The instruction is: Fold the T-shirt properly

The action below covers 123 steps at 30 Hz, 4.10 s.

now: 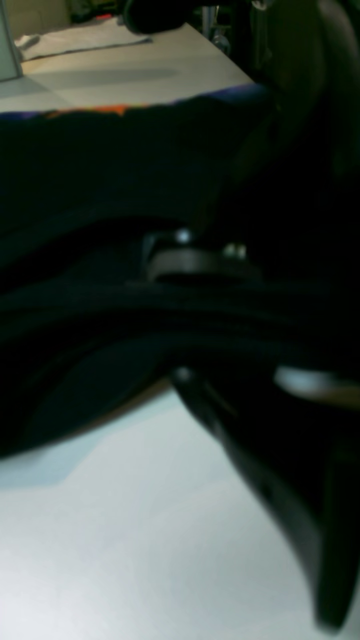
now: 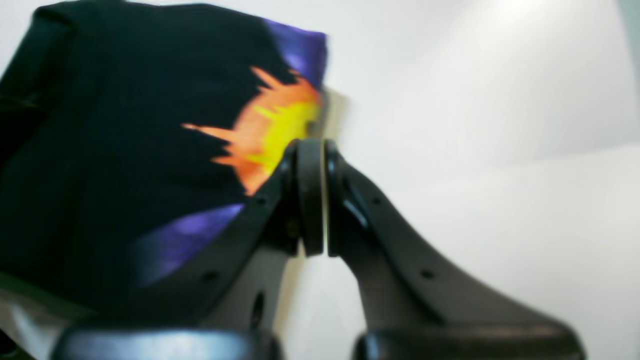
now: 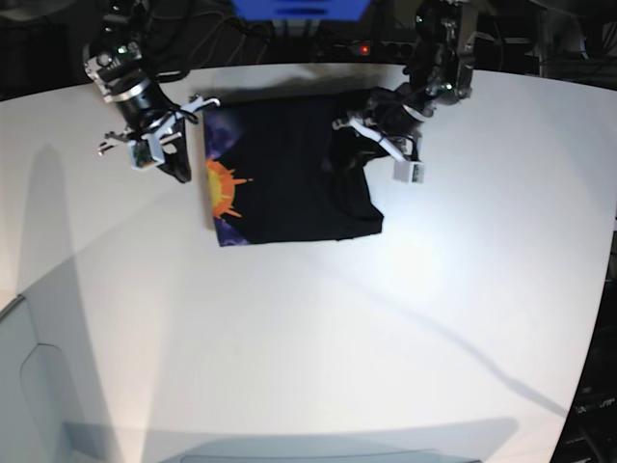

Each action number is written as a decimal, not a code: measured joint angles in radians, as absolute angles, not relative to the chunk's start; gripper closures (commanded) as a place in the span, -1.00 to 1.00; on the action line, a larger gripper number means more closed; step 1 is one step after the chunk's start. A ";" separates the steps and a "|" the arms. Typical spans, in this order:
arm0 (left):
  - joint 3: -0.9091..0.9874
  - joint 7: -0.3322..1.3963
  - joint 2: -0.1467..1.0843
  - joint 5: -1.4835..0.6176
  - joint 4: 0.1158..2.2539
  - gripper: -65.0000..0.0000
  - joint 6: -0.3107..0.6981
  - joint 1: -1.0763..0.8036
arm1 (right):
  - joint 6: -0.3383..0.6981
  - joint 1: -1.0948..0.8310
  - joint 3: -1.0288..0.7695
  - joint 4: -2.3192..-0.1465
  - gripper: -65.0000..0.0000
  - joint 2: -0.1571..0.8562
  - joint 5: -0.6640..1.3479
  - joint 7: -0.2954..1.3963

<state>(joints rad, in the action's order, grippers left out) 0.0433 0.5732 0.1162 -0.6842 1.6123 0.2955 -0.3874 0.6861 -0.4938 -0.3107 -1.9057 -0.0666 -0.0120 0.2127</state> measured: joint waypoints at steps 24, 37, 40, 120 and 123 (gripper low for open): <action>-0.717 0.546 0.507 -0.697 1.406 1.00 0.310 0.249 | 0.686 -0.439 -0.589 -1.926 1.00 -0.150 -0.012 0.211; -1.149 0.526 0.322 -0.474 1.233 1.00 0.621 0.603 | 0.686 -0.436 -0.674 -1.927 1.00 -0.163 -0.012 0.212; -1.139 0.496 0.252 -0.347 1.183 1.00 0.671 0.607 | 0.687 -0.444 -0.676 -1.927 1.00 -0.162 -0.013 0.213; 0.436 0.640 0.404 0.199 1.607 -0.37 0.693 -0.126 | 0.686 -0.480 -0.419 -1.710 1.00 -0.159 -0.019 0.201; 0.441 0.638 0.404 0.202 1.607 -0.37 0.691 -0.156 | 0.685 -0.483 -0.426 -1.721 1.00 -0.159 -0.019 0.208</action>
<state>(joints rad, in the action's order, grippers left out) 0.4412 0.6380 0.4042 0.2024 1.6066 0.6914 -0.1562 0.6849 -0.4828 -0.4255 -1.7214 -0.1585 -0.0189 0.2085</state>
